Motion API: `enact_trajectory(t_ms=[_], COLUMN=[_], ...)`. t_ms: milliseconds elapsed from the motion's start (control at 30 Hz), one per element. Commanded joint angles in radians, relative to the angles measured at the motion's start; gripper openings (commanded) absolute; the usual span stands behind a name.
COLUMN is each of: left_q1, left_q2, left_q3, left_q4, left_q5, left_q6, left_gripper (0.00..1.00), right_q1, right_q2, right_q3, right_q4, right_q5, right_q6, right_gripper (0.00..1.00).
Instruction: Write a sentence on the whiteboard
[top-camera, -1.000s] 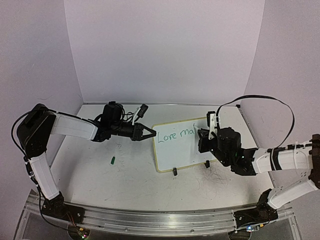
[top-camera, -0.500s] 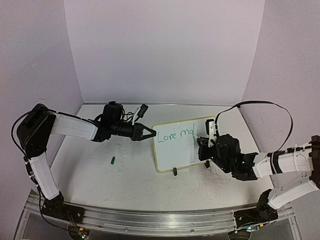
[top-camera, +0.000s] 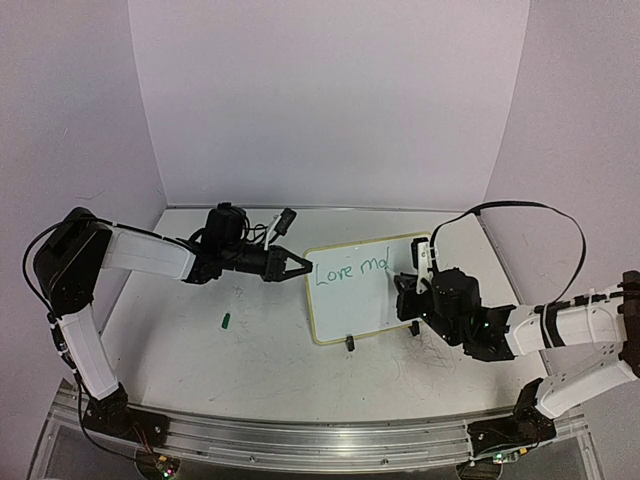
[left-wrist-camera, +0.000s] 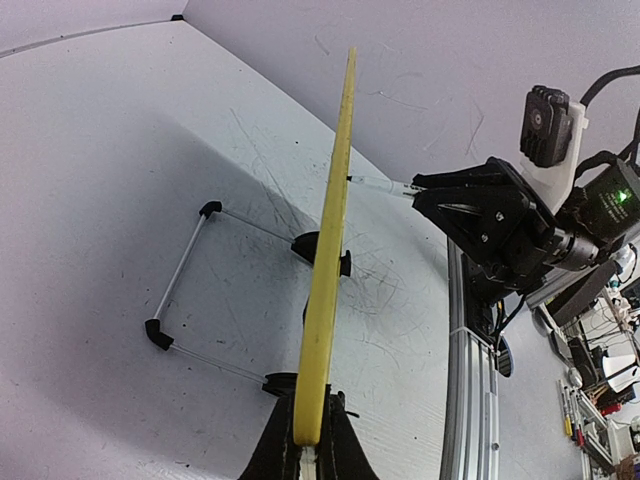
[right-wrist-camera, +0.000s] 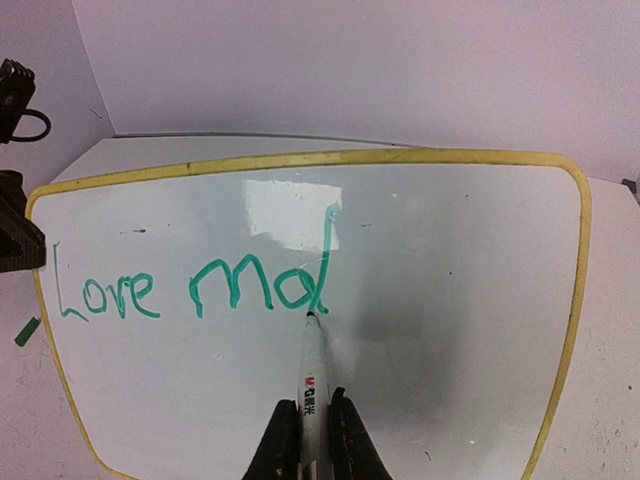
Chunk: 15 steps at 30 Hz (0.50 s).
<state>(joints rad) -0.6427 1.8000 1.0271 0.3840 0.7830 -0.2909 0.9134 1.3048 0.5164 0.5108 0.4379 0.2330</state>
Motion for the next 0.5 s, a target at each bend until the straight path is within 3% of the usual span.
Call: enact_trajectory(t_ms=[0, 467], left_q1=[-0.023, -0.023], left_q2=[-0.011, -0.013], left_q3=[0.022, 0.021], left_q4=[-0.071, -0.071], left_q5=[-0.025, -0.026], left_q6=[0.041, 0.042], left_gripper=[0.0, 0.0], right_q1=[-0.017, -0.038], right_q2=[0.002, 0.021], right_q3=[0.043, 0.078], right_q4=[0.024, 0.041], right_q5=[0.047, 0.069], right_q6=[-0.021, -0.045], right_gripper=[0.0, 0.0])
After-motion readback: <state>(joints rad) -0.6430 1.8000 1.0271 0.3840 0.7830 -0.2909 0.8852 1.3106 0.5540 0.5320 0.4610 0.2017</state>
